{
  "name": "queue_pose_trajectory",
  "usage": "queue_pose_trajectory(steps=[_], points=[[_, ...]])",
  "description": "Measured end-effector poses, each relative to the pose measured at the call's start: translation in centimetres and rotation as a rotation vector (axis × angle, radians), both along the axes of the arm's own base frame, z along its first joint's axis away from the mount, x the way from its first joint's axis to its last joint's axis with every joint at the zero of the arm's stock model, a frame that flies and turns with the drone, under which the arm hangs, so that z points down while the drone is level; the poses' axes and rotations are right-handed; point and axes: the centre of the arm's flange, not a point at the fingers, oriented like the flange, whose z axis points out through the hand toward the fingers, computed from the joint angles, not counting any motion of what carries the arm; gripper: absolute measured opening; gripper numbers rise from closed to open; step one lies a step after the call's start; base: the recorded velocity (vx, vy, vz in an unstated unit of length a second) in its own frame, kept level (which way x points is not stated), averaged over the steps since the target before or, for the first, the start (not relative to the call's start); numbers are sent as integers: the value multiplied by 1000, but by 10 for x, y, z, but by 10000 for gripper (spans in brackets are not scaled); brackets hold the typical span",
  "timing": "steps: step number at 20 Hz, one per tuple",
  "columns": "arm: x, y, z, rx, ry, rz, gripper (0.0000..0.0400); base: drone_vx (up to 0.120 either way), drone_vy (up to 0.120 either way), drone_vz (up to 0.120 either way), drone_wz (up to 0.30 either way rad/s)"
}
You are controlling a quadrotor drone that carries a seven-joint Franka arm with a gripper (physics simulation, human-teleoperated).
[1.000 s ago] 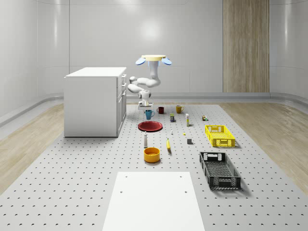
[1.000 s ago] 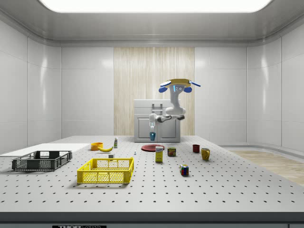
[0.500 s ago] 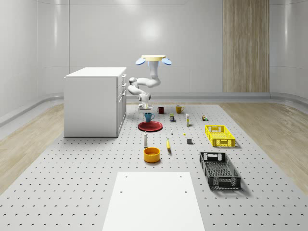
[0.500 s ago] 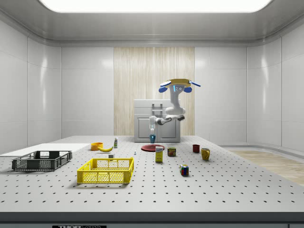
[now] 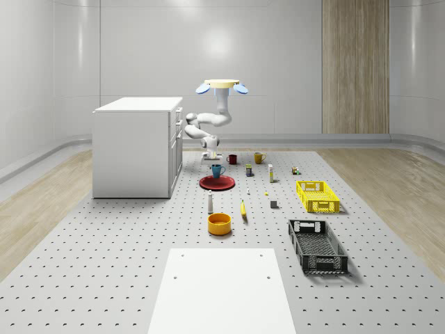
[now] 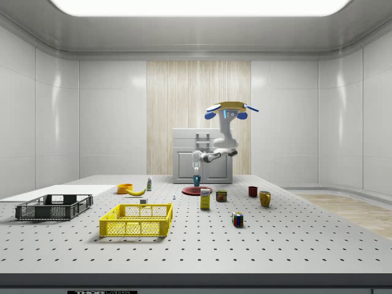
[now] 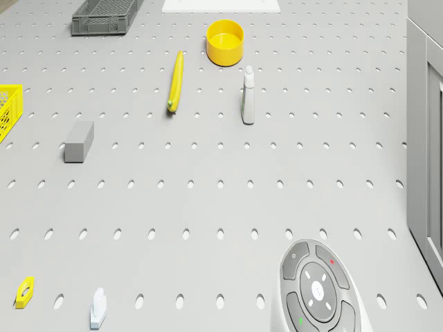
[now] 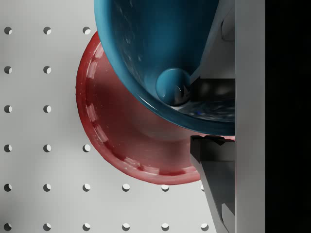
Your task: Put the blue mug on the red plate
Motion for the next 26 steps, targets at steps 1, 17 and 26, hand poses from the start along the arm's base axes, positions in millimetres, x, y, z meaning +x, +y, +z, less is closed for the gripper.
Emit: queue_pose_trajectory(steps=[1,17,26], points=[[0,-1,3,0,0,0,100,0,0,0,0],[0,-3,21,0,0,0,356,0,0,0,0],[0,-3,4,0,0,0,395,0,0,0,0]])
